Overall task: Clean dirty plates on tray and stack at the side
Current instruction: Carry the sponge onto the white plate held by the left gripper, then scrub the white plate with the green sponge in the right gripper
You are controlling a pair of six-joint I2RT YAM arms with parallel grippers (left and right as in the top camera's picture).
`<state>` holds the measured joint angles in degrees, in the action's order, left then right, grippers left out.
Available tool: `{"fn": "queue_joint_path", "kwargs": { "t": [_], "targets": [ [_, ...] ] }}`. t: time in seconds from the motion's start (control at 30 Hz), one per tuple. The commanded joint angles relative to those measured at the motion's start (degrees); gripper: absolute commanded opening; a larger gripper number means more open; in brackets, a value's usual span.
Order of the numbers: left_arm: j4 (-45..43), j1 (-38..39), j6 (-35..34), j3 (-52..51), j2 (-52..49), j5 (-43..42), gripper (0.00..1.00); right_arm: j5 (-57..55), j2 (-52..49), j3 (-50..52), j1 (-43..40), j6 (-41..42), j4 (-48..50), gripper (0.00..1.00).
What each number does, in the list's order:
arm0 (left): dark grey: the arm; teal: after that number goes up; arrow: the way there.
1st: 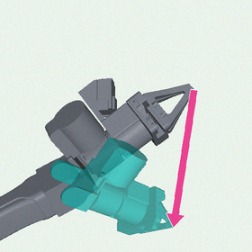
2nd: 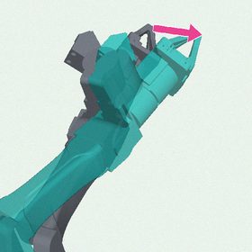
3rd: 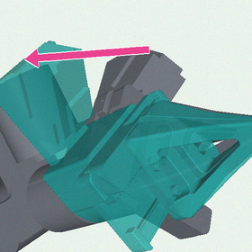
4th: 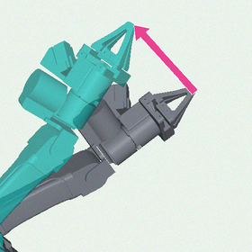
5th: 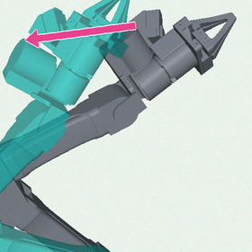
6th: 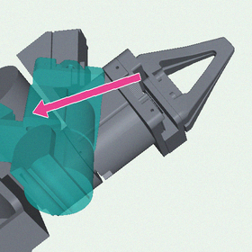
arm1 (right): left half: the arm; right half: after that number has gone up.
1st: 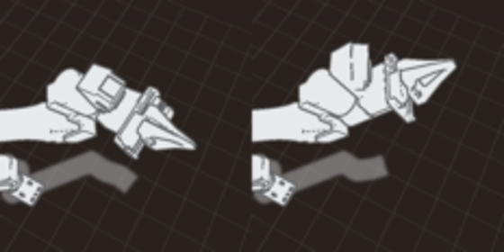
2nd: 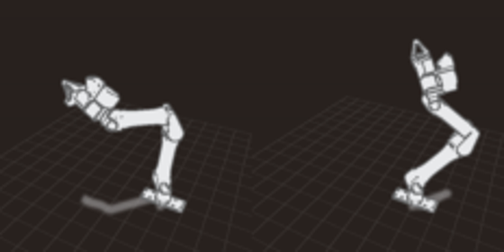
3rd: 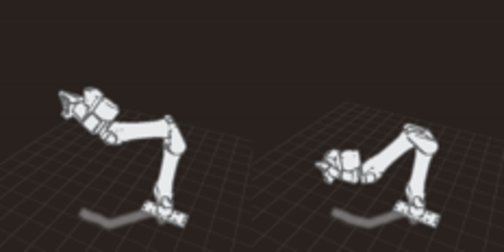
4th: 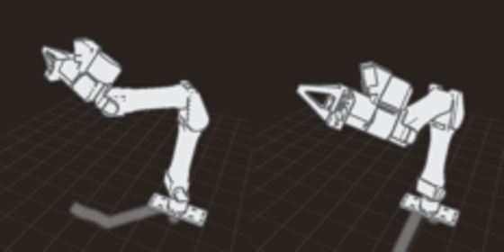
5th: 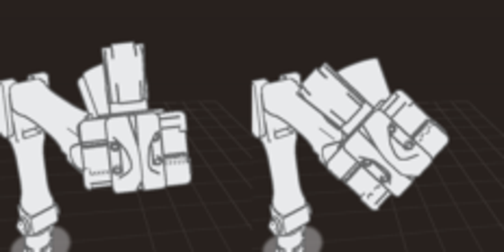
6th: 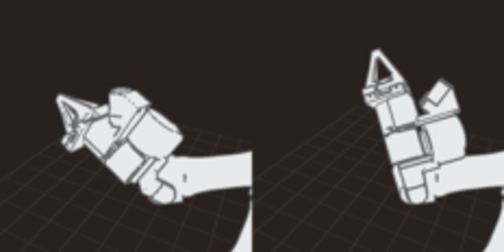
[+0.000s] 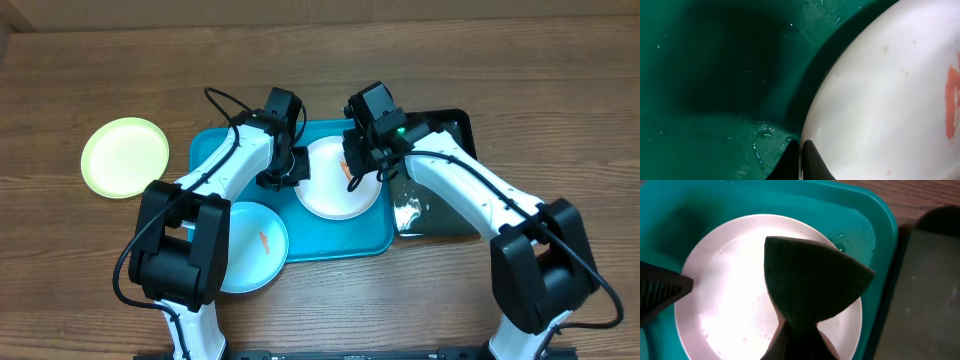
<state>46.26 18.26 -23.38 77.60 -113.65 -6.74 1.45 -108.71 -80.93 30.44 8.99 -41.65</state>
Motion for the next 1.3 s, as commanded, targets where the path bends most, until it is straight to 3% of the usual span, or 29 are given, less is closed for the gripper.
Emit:
{"fn": "queue_joint_path", "kwargs": {
  "t": [0.0,0.53,0.93,1.27],
  "targets": [
    [0.2,-0.2,1.6,1.0,-0.4,-0.4,0.04,-0.5,-2.8,0.0,0.3,0.0,0.3,0.04],
    [0.1,-0.2,1.6,1.0,-0.4,-0.4,0.04,-0.2,-10.0,0.0,0.3,0.2,1.3,0.04],
    [0.1,-0.2,1.6,1.0,-0.4,-0.4,0.04,12.9,-11.0,0.0,0.4,0.2,1.3,0.04],
    [0.1,-0.2,1.6,1.0,-0.4,-0.4,0.05,15.3,-11.0,0.0,1.1,0.2,1.4,0.04]
  ]
}}
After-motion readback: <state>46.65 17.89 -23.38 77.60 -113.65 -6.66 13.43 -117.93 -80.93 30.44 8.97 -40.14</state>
